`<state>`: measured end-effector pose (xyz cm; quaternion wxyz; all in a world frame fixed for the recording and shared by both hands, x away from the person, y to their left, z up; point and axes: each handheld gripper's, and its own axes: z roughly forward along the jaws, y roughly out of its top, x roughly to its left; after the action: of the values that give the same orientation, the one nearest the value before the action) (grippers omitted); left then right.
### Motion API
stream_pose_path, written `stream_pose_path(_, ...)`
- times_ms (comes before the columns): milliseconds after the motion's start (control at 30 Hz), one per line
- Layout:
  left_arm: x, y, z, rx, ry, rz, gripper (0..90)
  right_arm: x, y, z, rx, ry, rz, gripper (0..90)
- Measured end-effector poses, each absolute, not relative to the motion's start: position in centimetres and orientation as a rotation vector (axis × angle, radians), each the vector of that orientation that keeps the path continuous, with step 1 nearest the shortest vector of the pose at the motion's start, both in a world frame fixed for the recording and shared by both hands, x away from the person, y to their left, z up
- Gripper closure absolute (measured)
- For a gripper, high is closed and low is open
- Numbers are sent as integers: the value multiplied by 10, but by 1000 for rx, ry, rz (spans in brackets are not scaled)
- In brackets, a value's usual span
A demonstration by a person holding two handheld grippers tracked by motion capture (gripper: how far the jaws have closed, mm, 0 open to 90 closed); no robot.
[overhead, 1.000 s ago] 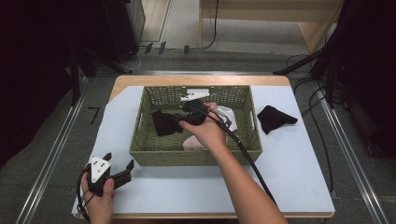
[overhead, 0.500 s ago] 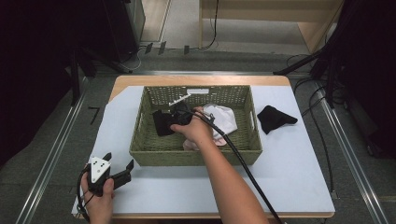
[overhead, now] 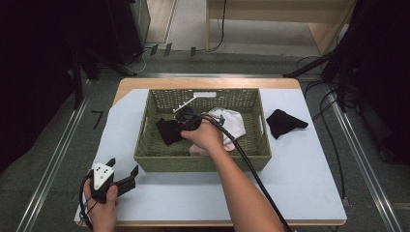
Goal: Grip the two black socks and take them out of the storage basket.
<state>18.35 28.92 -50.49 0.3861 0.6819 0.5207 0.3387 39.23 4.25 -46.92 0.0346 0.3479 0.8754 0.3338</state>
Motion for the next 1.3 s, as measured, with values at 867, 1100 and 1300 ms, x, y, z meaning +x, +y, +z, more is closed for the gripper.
stream_pose_path(867,181,289,-505,1732,1302,875,171,365,-41,-389,1009,2137,1585,802)
stream_pose_path(1100,181,288,-505,1737,1303,880,171,362,-67,-388,1072,2055,1619,797)
stream_pose_path(1300,180,288,-505,1736,1293,883,171,354,-93,-388,1110,1989,1665,796)
